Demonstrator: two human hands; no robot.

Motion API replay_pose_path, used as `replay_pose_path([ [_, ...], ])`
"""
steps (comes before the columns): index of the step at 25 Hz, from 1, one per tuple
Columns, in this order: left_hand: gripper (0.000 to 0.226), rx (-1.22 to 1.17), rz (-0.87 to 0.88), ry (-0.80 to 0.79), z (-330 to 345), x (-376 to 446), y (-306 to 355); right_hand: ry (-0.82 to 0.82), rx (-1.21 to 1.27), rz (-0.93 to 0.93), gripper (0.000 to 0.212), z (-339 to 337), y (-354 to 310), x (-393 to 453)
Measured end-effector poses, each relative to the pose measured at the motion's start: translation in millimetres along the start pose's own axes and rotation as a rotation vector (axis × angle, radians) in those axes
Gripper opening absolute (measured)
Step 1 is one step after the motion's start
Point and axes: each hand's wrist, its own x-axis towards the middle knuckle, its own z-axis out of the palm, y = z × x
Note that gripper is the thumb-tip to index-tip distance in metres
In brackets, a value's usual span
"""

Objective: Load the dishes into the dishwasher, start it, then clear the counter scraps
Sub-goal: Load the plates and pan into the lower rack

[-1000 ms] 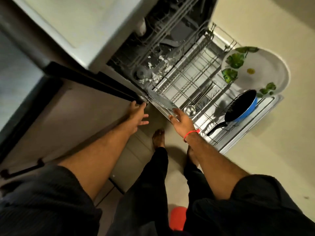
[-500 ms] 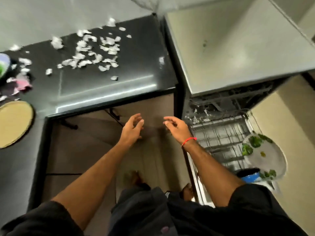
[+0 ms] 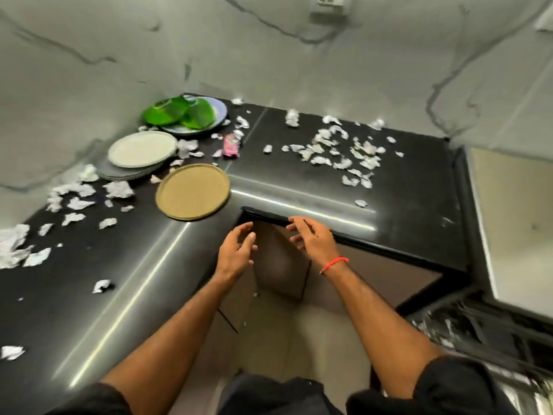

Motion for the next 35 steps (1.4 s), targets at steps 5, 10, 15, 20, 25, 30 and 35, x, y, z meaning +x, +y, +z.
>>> replay_pose_path([
  [5, 0.030, -0.023, -0.127, 0.243, -105.8, 49.3, -23.8, -0.097, -0.102, -0.070, 0.016, 88.7, -32.3, 58.4],
  [10, 0.048, 0.128, -0.171, 0.388, -161.6, 89.7, -35.7, -0.107, -0.175, -0.047, 0.023, 147.4, -34.7, 101.1],
  [15, 0.068, 0.219, -0.364, 0.373, -177.9, 133.2, -48.5, -0.161, -0.223, -0.012, 0.045, 168.4, -28.4, 147.7],
  [20, 0.057, 0.184, -0.526, 0.416, -181.4, 164.9, -57.2, -0.282, -0.394, 0.056, 0.070, 179.0, -27.7, 206.8],
  [25, 0.049, 0.015, -0.596, 0.465, -182.6, 175.3, -59.3, -0.243, -0.342, 0.168, 0.064, 191.8, -22.6, 234.6],
  [30, 0.040, -0.186, -0.481, 0.497, -189.7, 171.1, -55.7, -0.125, -0.188, 0.165, 0.056, 182.2, -21.6, 222.5],
  [35, 0.034, -0.153, -0.371, 0.519, -181.7, 162.9, -26.5, -0.023, 0.055, 0.047, 0.021, 165.3, -36.5, 175.1],
])
